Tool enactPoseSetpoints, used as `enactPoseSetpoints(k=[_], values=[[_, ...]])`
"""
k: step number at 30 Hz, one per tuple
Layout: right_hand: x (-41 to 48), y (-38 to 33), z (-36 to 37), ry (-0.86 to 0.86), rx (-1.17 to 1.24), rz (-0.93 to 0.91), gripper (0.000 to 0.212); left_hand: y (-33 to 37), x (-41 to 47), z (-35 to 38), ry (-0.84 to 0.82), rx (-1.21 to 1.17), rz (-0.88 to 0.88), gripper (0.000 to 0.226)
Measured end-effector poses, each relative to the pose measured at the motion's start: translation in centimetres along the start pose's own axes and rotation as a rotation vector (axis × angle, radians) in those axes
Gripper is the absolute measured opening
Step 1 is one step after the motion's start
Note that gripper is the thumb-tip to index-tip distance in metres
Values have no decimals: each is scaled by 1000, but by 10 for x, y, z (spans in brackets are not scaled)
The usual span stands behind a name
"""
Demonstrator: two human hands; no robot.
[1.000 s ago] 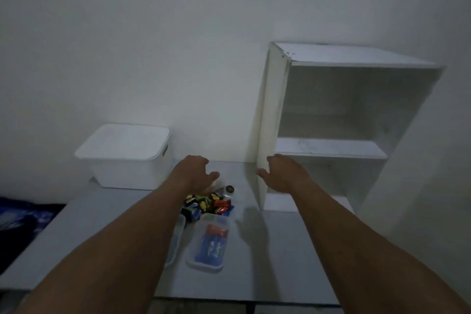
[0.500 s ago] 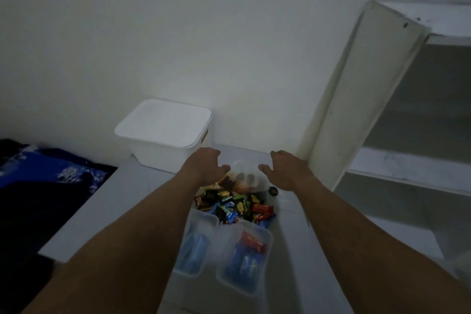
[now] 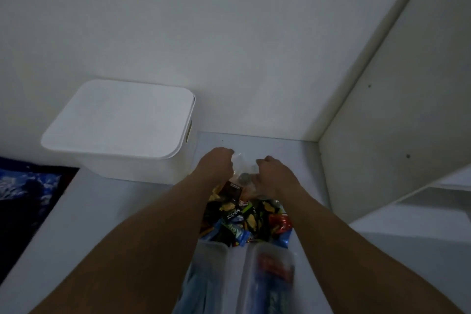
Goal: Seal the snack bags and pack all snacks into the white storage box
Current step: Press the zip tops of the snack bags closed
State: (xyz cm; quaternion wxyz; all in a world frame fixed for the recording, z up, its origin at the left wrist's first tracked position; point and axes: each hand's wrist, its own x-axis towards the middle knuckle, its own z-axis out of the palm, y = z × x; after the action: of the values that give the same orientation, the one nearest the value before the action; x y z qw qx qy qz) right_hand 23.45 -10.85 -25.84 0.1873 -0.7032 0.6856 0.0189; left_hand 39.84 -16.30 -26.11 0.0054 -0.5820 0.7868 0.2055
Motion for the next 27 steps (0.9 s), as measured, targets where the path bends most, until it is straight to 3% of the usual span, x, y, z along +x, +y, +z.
enactPoseSetpoints(k=[6, 9, 14, 20, 24, 27], values=[[17, 2, 36, 20, -162, 34, 46, -6, 44, 27, -116, 54, -9, 59], [20, 5, 47, 43, -188, 63, 31, -8, 51, 35, -98, 27, -63, 56], [17, -1, 40, 49, -17, 103, 24, -8, 48, 26, 0, -215, -83, 39], [-8, -8, 1, 36, 397, 160, 17, 3, 19, -25, -9, -284, -98, 17], [-26, -14, -31, 80, 491, 119, 27, 11, -5, -63, -3, -233, -52, 27], [-39, -20, -56, 131, 506, 97, 22, 15, -26, -90, 38, -279, -48, 19]])
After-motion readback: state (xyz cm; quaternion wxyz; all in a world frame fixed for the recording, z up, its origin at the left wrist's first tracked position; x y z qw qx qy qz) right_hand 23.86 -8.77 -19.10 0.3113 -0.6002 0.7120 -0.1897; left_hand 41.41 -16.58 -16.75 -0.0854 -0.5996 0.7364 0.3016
